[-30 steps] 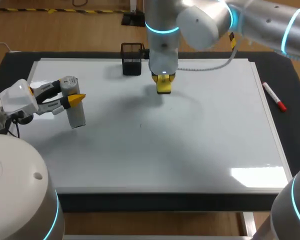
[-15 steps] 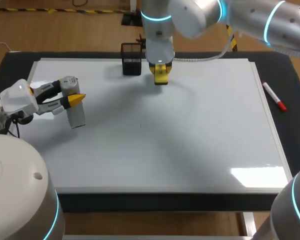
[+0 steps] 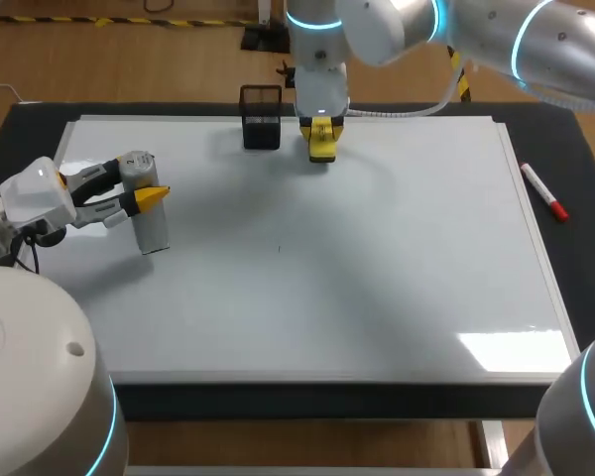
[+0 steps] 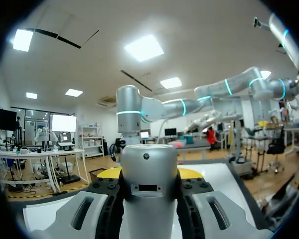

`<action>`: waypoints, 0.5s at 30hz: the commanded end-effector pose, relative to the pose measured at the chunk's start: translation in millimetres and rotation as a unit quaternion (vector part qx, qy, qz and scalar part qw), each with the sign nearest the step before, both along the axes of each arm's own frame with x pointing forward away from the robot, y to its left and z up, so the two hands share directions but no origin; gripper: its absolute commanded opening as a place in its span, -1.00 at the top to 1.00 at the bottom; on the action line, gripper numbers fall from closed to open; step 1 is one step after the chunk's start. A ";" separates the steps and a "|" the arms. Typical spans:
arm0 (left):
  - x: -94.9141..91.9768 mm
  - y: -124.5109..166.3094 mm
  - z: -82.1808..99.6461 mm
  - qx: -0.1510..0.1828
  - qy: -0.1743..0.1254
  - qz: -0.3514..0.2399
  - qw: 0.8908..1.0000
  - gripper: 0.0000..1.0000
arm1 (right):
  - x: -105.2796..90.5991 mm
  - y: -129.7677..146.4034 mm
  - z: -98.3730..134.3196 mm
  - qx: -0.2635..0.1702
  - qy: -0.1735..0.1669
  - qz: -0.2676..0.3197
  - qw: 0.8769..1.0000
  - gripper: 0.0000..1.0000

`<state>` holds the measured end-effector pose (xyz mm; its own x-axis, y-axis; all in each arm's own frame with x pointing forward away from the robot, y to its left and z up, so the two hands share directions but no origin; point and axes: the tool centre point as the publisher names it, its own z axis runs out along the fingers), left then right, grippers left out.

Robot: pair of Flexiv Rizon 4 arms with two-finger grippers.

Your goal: Pick up the inspection probe, press it on each red-marked spot on the whiteboard one by one, put down the probe, pick up the eraser, and wipe off all the red marks.

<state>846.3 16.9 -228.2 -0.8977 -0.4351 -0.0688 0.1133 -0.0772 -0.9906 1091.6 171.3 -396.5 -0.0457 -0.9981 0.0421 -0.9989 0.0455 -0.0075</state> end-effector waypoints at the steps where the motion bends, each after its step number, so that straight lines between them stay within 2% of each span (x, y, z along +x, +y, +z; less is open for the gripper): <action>1: -0.9 0.1 1.0 0.000 -0.001 0.001 1.000 1.00 | 9.9 5.3 -6.3 -0.003 0.008 0.001 1.000 1.00; 15: -0.9 0.1 1.0 0.000 -0.001 0.001 1.000 1.00 | 22.0 10.2 -13.6 -0.010 0.011 0.002 1.000 1.00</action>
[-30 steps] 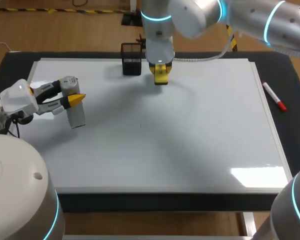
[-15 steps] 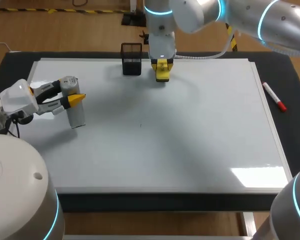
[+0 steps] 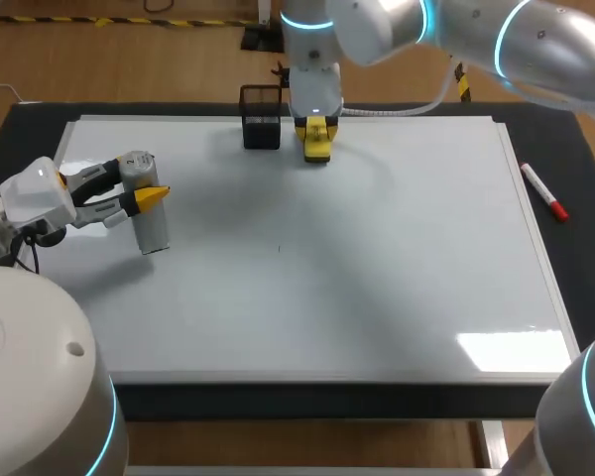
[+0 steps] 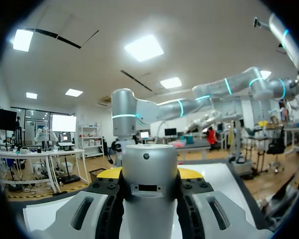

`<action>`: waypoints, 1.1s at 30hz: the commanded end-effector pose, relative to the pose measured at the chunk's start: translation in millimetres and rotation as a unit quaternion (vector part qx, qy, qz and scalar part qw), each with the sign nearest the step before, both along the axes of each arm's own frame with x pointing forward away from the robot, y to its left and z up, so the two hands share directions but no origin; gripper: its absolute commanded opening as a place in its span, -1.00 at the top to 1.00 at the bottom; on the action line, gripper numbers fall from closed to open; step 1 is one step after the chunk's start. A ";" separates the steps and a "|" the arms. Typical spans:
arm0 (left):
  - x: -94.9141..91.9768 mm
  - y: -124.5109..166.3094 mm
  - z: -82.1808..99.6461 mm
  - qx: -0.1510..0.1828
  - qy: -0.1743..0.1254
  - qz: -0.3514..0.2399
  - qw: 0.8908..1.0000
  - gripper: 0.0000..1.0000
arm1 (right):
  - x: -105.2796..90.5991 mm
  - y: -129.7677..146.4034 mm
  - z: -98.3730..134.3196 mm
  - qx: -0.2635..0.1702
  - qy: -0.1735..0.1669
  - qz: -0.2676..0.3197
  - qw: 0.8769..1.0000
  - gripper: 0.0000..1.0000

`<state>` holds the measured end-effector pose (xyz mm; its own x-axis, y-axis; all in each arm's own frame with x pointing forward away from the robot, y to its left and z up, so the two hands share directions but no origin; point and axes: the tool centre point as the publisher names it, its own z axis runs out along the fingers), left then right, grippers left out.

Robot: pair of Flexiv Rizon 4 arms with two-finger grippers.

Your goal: Pick up the inspection probe, press it on each red-marked spot on the whiteboard one by one, put down the probe, pick up the eraser, and wipe off all the red marks.

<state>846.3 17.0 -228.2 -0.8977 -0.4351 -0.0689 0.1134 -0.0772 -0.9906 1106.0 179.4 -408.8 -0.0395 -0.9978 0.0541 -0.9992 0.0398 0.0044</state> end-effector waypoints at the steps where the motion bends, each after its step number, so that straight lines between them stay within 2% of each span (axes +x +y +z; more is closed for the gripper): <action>1: -0.9 0.1 1.0 0.000 -0.001 0.001 1.000 1.00 | 8.8 0.9 -1.5 -0.004 0.005 -0.003 1.000 1.00; 17: -0.9 0.1 1.0 0.000 -0.001 0.001 1.000 1.00 | 10.0 -0.5 -10.5 -0.015 0.005 -0.002 1.000 1.00; 18: -0.9 0.1 1.0 0.000 -0.001 0.001 1.000 1.00 | 9.9 -0.8 -10.3 -0.023 0.005 -0.005 1.000 0.84; 19: -0.9 0.1 1.0 0.000 -0.001 0.001 1.000 1.00 | 9.0 -0.9 -9.8 -0.020 0.004 -0.003 1.000 0.07; 20: -0.9 0.1 1.0 0.000 -0.001 0.001 1.000 1.00 | 8.1 -1.2 -8.9 -0.021 0.004 -0.005 1.000 -1.00; 33: -0.9 0.1 1.0 0.000 -0.001 0.001 1.000 1.00 | 3.2 -35.7 12.9 -0.015 -0.006 -0.056 0.998 -1.00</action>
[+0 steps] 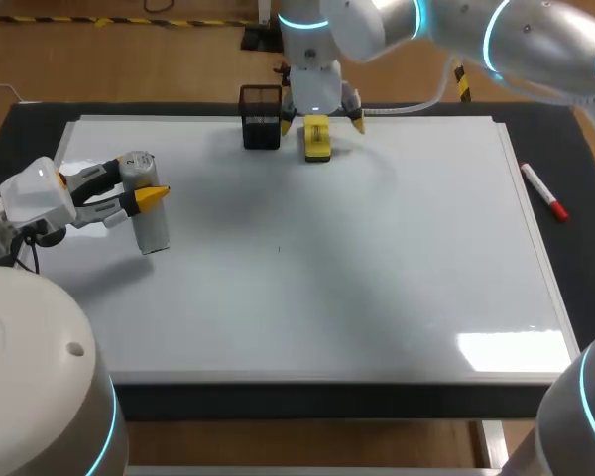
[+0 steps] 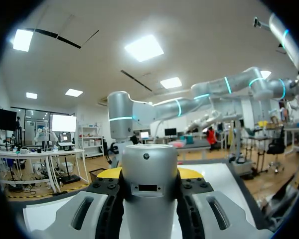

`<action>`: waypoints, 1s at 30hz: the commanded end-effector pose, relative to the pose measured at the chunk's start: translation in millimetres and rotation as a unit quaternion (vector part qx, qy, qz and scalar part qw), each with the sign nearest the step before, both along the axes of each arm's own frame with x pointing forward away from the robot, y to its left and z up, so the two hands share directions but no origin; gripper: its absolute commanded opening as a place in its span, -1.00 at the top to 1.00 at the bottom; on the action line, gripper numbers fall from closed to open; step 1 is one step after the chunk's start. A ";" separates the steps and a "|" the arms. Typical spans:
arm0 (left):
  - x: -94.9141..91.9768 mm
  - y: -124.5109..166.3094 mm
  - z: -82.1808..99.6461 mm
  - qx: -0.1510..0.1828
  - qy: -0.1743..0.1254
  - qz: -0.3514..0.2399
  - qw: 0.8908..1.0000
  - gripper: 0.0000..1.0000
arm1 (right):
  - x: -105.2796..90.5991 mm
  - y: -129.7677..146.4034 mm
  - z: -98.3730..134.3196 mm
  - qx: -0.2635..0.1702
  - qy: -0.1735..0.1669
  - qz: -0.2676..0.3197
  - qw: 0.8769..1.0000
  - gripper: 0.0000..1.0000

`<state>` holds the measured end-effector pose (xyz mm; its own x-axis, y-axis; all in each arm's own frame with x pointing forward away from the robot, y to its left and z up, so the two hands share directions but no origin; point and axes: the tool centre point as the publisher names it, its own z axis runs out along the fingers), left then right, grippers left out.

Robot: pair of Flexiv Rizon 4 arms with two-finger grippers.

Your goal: Pick up the inspection probe, press it on each red-marked spot on the whiteboard one by one, put down the probe, pick up the eraser, and wipe off all the red marks.

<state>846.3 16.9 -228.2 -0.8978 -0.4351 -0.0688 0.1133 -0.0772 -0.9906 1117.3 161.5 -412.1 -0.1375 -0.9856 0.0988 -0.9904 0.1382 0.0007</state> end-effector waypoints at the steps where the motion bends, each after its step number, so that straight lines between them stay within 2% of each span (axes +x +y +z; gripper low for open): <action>1: -0.9 0.2 1.1 0.000 -0.001 0.001 1.000 1.00 | -8.2 -21.1 18.1 0.006 -0.006 -0.010 1.000 -1.00; 4: -0.9 0.2 1.1 0.000 -0.001 0.001 1.000 1.00 | -8.4 -32.8 24.7 0.007 -0.005 -0.028 1.000 -1.00; 8: -0.9 0.2 1.1 0.000 -0.001 0.001 1.000 1.00 | -10.1 -46.4 36.5 0.031 0.003 -0.070 0.997 -1.00; 12: -0.9 0.2 1.1 0.000 -0.001 0.001 1.000 1.00 | -16.3 -54.9 52.5 0.071 0.007 -0.125 0.990 -1.00; 14: -0.9 0.2 1.1 0.000 -0.001 0.001 1.000 1.00 | -15.8 -59.3 58.4 0.070 -0.003 -0.151 0.986 -1.00; 17: -0.9 0.2 1.1 0.000 -0.001 0.001 1.000 1.00 | -15.9 -67.3 67.2 0.096 0.002 -0.206 0.974 -1.00; 23: -0.9 0.2 1.1 0.000 -0.001 0.001 1.000 1.00 | -14.4 -84.3 85.2 0.164 0.009 -0.303 0.939 -1.00; 30: -0.9 0.2 1.1 0.000 -0.001 0.001 1.000 1.00 | -16.0 -99.0 102.8 0.236 0.009 -0.365 0.901 -1.00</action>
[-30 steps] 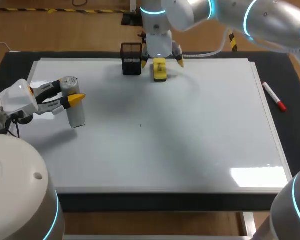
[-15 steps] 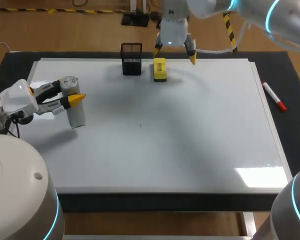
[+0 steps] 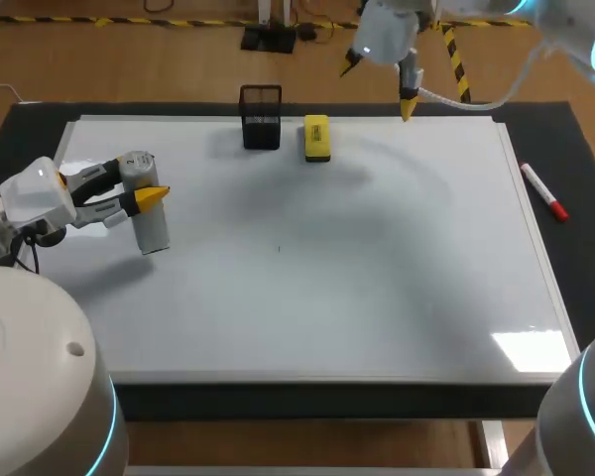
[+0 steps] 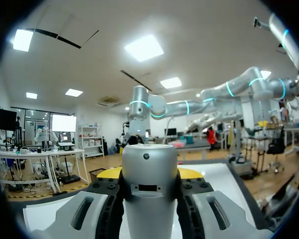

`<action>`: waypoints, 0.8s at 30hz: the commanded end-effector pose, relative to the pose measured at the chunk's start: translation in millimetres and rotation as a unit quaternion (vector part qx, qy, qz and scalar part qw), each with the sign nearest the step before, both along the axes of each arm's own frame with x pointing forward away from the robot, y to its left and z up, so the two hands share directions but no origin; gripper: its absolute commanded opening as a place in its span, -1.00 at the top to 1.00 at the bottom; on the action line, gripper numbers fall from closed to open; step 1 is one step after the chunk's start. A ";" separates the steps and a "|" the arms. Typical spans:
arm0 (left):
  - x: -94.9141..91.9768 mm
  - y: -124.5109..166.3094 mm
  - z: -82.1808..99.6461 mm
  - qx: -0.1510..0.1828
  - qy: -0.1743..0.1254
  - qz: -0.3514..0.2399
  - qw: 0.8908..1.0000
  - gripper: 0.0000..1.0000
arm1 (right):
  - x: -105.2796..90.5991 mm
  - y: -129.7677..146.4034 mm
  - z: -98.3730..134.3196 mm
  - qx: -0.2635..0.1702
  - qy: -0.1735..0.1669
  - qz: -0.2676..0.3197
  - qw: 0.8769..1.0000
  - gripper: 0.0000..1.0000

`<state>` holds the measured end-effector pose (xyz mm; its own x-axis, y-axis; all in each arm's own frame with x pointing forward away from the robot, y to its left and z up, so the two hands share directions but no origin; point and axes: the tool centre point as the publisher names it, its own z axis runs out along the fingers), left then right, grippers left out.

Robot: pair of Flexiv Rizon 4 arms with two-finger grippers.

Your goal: Pick up the inspection probe, press it on each red-marked spot on the whiteboard one by one, put down the probe, pick up the eraser, and wipe off all the red marks.

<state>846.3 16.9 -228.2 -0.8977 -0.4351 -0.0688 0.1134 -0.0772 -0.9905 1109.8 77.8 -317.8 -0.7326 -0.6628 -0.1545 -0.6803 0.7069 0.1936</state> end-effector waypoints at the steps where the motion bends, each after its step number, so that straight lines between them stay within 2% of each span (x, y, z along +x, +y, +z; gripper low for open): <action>1: -0.9 0.1 1.0 0.000 -0.001 0.001 1.000 1.00 | -7.8 -17.1 10.6 0.080 -0.043 -0.048 0.995 -1.00; 5: -0.9 0.1 1.0 0.000 -0.001 0.001 1.000 1.00 | -6.2 -21.2 19.5 0.115 -0.051 -0.071 0.990 -1.00; 11: -0.9 0.1 1.0 0.000 -0.001 0.001 1.000 1.00 | -1.7 -25.8 34.9 0.141 -0.055 -0.110 0.982 -1.00; 15: -0.9 0.1 1.0 0.000 -0.001 0.001 1.000 1.00 | 2.7 -28.6 45.6 0.144 -0.056 -0.129 0.979 -1.00; 24: -0.9 0.1 1.0 0.000 -0.001 0.001 1.000 1.00 | 2.7 -28.6 45.6 0.144 -0.056 -0.129 0.979 -1.00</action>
